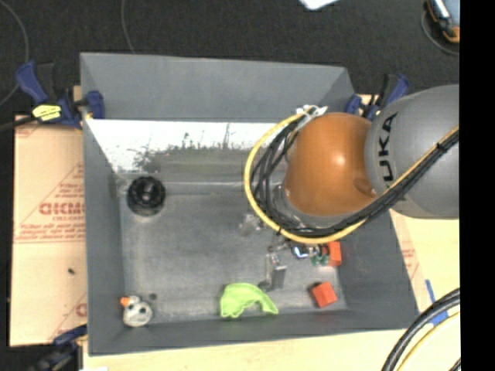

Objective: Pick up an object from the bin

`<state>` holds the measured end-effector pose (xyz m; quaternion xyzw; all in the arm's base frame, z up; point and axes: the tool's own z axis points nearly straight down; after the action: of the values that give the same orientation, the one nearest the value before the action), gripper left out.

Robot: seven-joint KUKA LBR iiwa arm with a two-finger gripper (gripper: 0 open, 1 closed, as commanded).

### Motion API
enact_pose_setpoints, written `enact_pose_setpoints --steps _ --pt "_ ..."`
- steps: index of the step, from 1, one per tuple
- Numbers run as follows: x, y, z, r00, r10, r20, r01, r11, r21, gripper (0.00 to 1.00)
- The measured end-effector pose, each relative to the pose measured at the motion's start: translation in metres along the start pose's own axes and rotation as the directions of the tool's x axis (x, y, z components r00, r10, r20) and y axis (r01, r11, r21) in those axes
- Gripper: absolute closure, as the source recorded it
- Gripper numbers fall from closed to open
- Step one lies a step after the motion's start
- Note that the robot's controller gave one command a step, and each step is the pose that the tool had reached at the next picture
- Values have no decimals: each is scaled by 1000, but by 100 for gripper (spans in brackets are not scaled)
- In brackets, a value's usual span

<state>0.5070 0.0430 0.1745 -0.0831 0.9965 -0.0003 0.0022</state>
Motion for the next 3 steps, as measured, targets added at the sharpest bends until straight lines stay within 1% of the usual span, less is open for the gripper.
enact_pose_setpoints --steps 1,2,3 --pt "-6 21 7 1000 -17 0 17 1000 -1 0" --pt "15 -6 41 985 -171 3 171 985 1 0" --pt "16 -10 52 975 -223 2 223 975 0 0"
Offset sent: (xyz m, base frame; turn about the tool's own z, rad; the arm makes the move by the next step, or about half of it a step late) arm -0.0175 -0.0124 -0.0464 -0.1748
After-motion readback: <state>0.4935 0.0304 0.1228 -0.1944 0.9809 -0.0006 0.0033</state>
